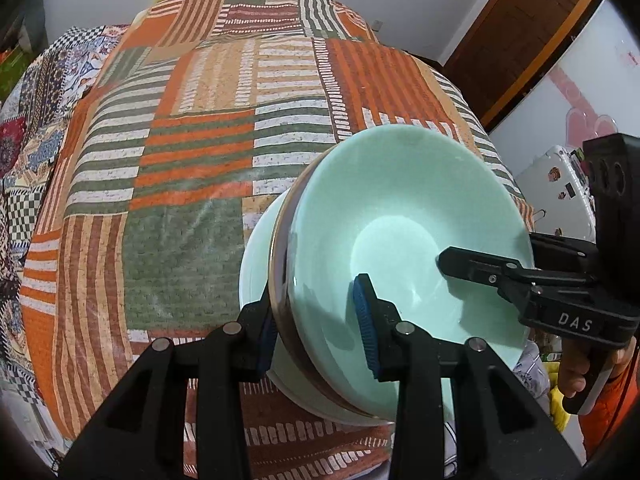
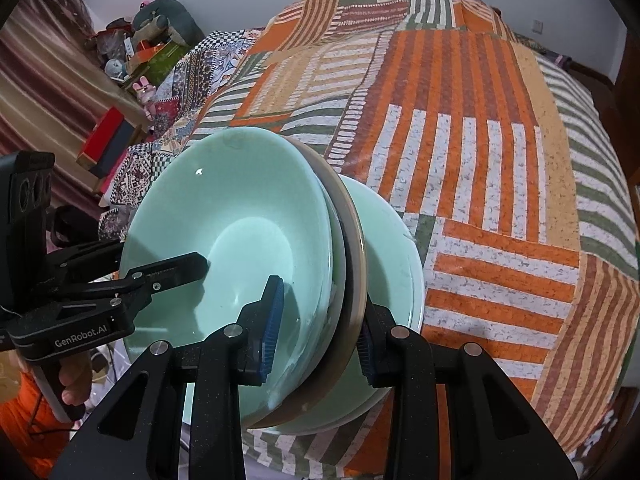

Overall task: Organize plates and bowls
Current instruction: 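Lower the bowl stack onto the plates and open both grippers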

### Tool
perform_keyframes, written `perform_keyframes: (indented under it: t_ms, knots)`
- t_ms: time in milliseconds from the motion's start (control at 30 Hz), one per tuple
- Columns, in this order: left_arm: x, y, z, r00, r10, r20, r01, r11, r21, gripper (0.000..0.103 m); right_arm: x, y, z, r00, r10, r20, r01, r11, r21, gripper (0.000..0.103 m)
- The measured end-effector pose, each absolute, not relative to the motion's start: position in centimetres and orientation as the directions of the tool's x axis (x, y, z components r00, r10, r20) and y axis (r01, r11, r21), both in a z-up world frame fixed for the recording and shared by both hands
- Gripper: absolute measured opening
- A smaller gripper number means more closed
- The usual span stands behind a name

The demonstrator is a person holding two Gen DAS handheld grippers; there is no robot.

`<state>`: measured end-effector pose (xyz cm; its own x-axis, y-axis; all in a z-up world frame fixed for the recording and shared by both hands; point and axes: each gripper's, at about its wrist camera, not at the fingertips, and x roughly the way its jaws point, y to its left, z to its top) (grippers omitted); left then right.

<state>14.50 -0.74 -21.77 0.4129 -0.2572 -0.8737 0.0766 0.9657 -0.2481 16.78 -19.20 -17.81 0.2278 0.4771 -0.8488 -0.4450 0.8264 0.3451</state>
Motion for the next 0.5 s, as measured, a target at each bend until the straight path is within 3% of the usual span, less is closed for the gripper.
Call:
perform_keyframes:
  t_ms: [367,500]
  knots:
    - [14.8,-0.4,-22.0,0.420,-0.268,-0.867,0.058,0.961,-0.269,0.037,16.6,-19.9,-17.4,0.274,0.461,-0.844,-0.443,0.839,0.315,0.031]
    - [14.7,0.2,-22.1,0.420,-0.273,-0.866,0.030,0.957,-0.287,0.044,16.6,-20.4,-17.3,0.289,0.461,-0.839,-0.425,0.847,0.319,0.037]
